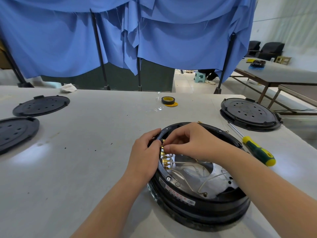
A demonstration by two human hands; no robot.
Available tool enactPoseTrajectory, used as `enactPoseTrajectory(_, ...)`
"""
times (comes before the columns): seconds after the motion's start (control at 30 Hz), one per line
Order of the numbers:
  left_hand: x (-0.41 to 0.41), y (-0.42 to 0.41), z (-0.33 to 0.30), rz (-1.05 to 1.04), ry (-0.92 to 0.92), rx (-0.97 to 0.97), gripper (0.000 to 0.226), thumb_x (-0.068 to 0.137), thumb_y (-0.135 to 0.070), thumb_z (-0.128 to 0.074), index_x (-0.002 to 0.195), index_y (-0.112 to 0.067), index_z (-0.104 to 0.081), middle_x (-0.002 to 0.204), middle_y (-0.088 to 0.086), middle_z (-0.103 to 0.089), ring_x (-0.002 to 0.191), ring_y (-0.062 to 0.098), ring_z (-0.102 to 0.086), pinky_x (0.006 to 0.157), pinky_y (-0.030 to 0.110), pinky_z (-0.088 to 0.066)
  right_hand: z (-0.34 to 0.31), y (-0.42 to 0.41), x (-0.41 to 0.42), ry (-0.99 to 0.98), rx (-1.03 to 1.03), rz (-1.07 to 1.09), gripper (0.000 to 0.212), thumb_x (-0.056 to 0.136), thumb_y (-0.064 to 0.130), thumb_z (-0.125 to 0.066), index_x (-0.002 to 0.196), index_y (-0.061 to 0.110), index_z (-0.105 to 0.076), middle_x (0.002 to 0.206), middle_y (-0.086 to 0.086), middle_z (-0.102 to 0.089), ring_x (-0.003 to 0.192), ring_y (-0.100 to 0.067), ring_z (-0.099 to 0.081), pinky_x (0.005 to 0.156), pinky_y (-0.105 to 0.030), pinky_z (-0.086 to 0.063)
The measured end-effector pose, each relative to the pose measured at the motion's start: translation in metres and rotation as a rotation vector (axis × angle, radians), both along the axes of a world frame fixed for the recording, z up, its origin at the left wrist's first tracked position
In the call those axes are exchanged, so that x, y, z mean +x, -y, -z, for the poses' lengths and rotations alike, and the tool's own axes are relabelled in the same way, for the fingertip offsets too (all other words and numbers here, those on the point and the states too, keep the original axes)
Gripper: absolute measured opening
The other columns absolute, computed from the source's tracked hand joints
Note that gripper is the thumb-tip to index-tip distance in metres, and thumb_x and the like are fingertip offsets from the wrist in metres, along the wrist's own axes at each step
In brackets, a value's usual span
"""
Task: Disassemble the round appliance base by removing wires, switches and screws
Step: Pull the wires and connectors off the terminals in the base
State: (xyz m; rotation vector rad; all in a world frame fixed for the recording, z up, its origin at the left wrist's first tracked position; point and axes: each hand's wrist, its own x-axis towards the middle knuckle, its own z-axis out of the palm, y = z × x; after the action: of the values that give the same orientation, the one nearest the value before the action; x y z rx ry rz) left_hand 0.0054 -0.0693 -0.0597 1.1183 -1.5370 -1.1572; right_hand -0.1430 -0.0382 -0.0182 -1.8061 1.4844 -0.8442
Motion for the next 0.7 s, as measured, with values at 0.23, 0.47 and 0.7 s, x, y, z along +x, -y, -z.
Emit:
enactPoseTrajectory(0.23, 0.0, 0.001, 0.0, -0.006, 0.003, 0.002, 0.04, 0.091, -0.005, -0.048, 0.126, -0.019, -0.061, 0.123, 0.0, -0.065, 0.113, 0.015, -0.059, 0.101, 0.037, -0.046, 0.0, 0.003, -0.004, 0.024, -0.02, 0.046, 0.004, 0.079, 0.027, -0.075, 0.083, 0.026, -0.076, 0.076, 0.003, -0.074, 0.068, -0.008, -0.067, 0.066, -0.019, -0.055)
enactPoseTrajectory(0.47, 0.0, 0.001, 0.001, -0.006, -0.004, 0.02, 0.04, 0.091, -0.004, -0.048, 0.125, -0.02, -0.062, 0.12, 0.0, -0.065, 0.11, 0.015, -0.06, 0.096, 0.031, -0.048, -0.028, 0.018, -0.037, -0.075, -0.144, 0.28, 0.003, 0.079, 0.032, -0.073, 0.077, 0.033, -0.074, 0.071, 0.022, -0.071, 0.064, 0.009, -0.062, 0.052, -0.004, -0.045)
enactPoseTrajectory(0.7, 0.0, 0.0, 0.0, -0.011, -0.01, 0.039, 0.04, 0.092, -0.005, -0.047, 0.126, -0.021, -0.061, 0.121, -0.001, -0.065, 0.111, 0.015, -0.06, 0.099, 0.035, -0.047, -0.024, 0.066, -0.103, -0.265, -0.037, 0.563, 0.013, 0.082, 0.024, -0.072, 0.084, 0.012, -0.077, 0.068, 0.003, -0.067, 0.064, -0.011, -0.058, 0.054, -0.021, -0.046)
